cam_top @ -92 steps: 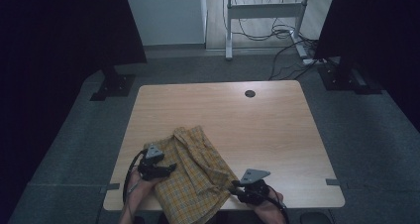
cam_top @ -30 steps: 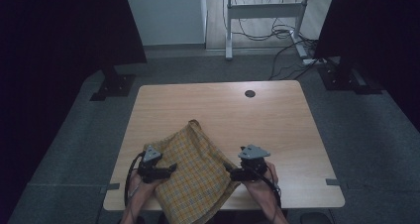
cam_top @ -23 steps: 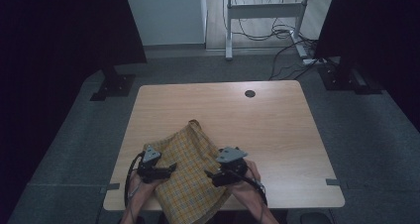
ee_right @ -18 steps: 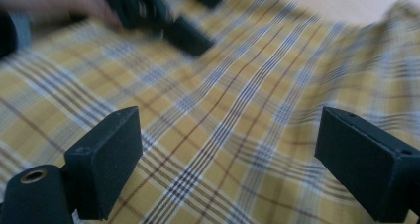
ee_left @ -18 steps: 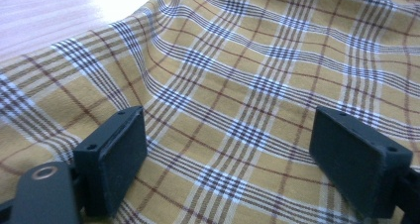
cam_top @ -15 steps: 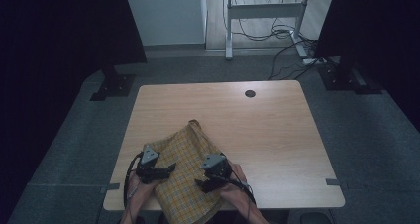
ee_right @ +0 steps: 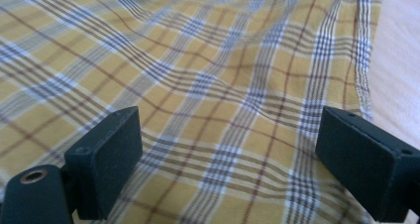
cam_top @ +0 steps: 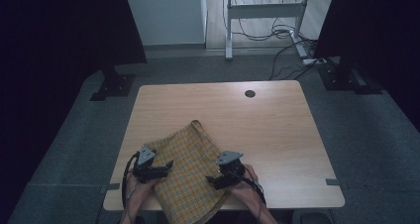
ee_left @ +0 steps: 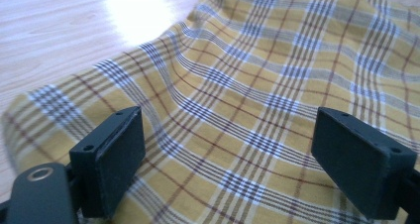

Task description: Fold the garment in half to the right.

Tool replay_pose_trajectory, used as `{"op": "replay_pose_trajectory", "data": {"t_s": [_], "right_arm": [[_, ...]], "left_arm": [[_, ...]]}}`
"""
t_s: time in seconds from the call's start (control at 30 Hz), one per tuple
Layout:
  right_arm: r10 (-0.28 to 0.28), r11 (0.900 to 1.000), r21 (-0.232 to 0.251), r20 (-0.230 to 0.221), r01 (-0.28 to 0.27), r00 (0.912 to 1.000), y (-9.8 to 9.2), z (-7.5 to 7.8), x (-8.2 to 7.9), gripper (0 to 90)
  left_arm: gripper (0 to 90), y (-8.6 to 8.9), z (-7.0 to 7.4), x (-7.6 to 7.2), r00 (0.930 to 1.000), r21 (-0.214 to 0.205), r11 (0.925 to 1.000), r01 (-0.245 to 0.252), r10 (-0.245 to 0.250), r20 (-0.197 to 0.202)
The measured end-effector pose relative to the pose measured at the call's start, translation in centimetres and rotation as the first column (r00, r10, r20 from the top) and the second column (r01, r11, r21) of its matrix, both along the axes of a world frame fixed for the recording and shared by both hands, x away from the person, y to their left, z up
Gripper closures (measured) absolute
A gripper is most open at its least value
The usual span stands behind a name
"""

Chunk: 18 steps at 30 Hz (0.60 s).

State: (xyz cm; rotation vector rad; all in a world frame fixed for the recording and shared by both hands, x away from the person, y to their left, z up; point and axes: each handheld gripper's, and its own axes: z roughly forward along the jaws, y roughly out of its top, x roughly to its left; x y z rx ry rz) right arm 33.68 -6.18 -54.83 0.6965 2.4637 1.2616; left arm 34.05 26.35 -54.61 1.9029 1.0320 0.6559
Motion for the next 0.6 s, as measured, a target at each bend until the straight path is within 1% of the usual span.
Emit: {"op": "replay_pose_trajectory", "data": {"t_s": [0.07, 0.1, 0.23, 0.3, 0.37, 0.5, 0.57, 0.6], "right_arm": [[0.018, 0.9998, 0.013, 0.008, -0.018, 0.9998, -0.1, 0.5, -0.3, 10.6], [0.027, 0.9995, 0.016, 0.012, -0.027, 0.9996, -0.1, 0.7, -0.5, 10.7], [0.061, 0.9979, 0.021, 0.025, -0.062, 0.9978, -0.4, 1.3, -1.2, 10.7], [0.078, 0.9968, 0.013, 0.026, -0.078, 0.9966, -0.5, 1.4, -1.4, 10.8], [0.093, 0.9957, -0.001, 0.019, -0.093, 0.9955, -0.6, 1.2, -1.6, 10.8], [0.124, 0.9916, -0.037, 0.001, -0.124, 0.9923, -1.0, 0.2, -2.1, 10.8], [0.137, 0.9897, -0.042, 0.003, -0.137, 0.9906, -1.2, -0.2, -2.2, 10.8], [0.15, 0.9853, -0.082, 0.004, -0.15, 0.9886, -1.0, -0.5, -2.3, 11.1]], "left_arm": [[13.1, 0.4, 0.1, -0.1, 1.0, -0.026, 0.9996, -0.009, 0.009, 0.002], [13.1, 0.5, 0.1, -0.2, 0.9999, -0.029, 0.9995, -0.012, 0.012, 0.001], [13.2, 1.3, 0.3, -0.5, 0.9994, -0.032, 0.999, -0.032, 0.033, 0.015], [13.2, 1.8, 0.3, -0.5, 0.9983, -0.028, 0.9981, -0.054, 0.055, 0.019], [13.0, 2.3, 0.1, -0.3, 0.9967, -0.017, 0.9967, -0.079, 0.079, 0.016], [13.3, 3.6, -0.4, 0.2, 0.9934, -0.058, 0.9917, -0.115, 0.114, -0.015], [12.9, 3.8, -0.5, 0.4, 0.991, -0.047, 0.9902, -0.131, 0.13, -0.031], [13.0, 4.1, -0.6, 0.4, 0.9895, -0.051, 0.9886, -0.142, 0.14, -0.034]]}}
